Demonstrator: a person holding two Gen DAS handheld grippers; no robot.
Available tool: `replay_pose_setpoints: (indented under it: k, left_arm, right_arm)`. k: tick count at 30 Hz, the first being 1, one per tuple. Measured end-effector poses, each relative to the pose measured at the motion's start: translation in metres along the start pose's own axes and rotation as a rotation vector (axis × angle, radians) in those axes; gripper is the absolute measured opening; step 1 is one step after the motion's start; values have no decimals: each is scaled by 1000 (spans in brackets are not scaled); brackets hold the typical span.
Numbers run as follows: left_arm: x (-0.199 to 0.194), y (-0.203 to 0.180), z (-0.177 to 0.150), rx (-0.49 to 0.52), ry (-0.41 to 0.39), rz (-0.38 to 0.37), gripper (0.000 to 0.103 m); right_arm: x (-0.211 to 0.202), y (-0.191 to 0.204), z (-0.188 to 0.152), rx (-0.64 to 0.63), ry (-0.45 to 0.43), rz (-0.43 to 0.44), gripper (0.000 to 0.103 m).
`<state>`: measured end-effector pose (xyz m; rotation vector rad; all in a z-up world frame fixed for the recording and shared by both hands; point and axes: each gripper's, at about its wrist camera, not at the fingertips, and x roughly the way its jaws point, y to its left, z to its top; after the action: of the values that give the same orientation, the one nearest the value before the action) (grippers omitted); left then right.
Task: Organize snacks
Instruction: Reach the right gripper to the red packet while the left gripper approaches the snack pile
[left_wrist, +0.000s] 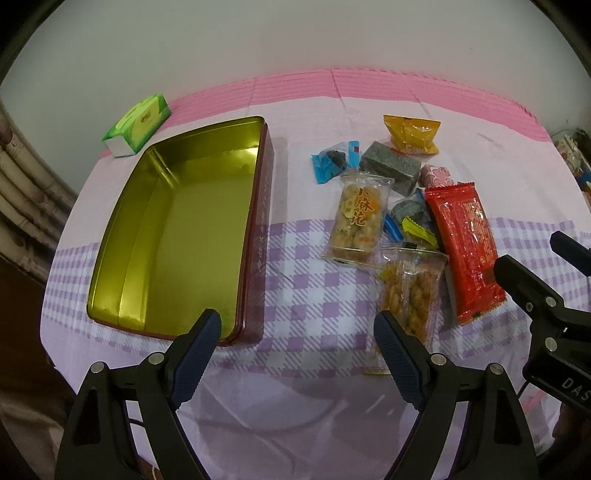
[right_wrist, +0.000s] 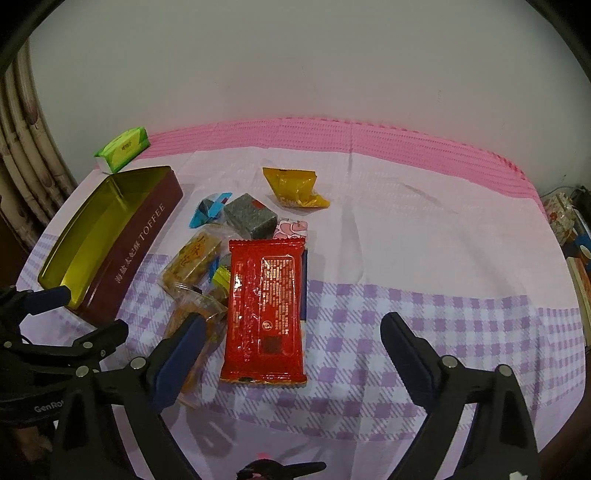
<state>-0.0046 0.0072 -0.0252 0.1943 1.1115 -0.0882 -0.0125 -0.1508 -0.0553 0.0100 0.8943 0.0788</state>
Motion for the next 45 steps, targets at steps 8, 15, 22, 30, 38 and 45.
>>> replay_pose_setpoints:
  k: [8, 15, 22, 30, 38, 45]
  left_arm:
    - [3, 0, 0, -5, 7, 3, 85]
    - [5, 1, 0, -4, 10, -1, 85]
    - [7, -1, 1, 0, 18, 5, 85]
    - [9, -2, 1, 3, 20, 3, 85]
    - [12, -3, 3, 8, 18, -5, 85]
    - [18, -4, 6, 10, 23, -17, 85]
  right_arm:
    - [2, -1, -1, 7, 9, 5, 88]
    - [4, 1, -1, 6, 19, 13, 82]
    - [7, 1, -2, 12, 30, 19, 79]
    - [13, 2, -1, 3, 46, 24, 73]
    - [21, 7, 3, -7, 68, 38, 72]
    - [36, 7, 8, 3, 110, 51, 68]
